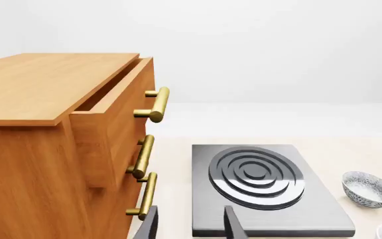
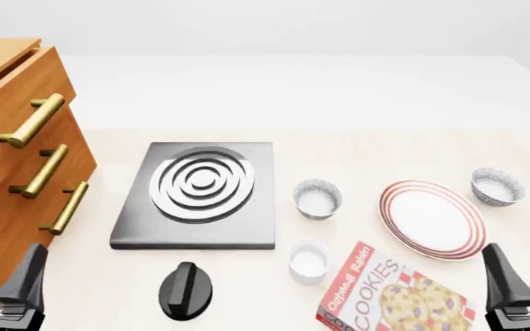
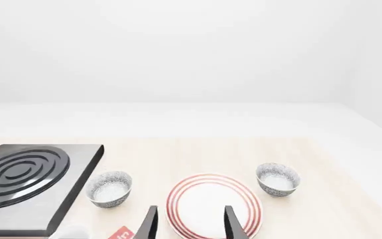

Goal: Pick the akita bowl next to the plate and place it on the plate.

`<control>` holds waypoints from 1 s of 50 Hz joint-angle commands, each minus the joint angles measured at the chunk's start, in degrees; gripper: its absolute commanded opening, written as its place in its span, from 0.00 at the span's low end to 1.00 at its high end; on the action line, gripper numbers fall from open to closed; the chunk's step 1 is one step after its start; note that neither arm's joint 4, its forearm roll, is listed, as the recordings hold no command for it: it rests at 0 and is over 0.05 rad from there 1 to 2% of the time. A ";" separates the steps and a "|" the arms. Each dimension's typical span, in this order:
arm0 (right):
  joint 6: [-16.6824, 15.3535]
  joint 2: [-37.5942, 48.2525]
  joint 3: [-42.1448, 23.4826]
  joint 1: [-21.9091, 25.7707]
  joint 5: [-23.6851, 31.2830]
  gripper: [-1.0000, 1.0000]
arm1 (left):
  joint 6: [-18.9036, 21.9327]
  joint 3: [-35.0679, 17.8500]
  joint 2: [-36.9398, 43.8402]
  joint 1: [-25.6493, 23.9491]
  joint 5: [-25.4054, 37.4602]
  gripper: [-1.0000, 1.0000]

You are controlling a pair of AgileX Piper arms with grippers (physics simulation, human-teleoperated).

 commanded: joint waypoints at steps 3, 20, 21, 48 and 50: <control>-0.28 0.14 -0.24 0.37 0.34 1.00 | 0.00 0.00 0.00 0.00 0.00 1.00; -0.16 0.51 -0.40 0.22 0.25 1.00 | 0.00 0.00 0.00 0.00 0.00 1.00; -0.15 0.67 -0.51 0.25 0.20 1.00 | 0.00 0.00 0.00 0.00 0.00 1.00; -0.41 8.96 -4.44 1.21 -5.24 1.00 | 0.00 0.00 0.00 0.00 0.00 1.00; -0.38 9.68 -4.79 1.20 -5.69 1.00 | 0.00 0.00 0.00 0.00 0.00 1.00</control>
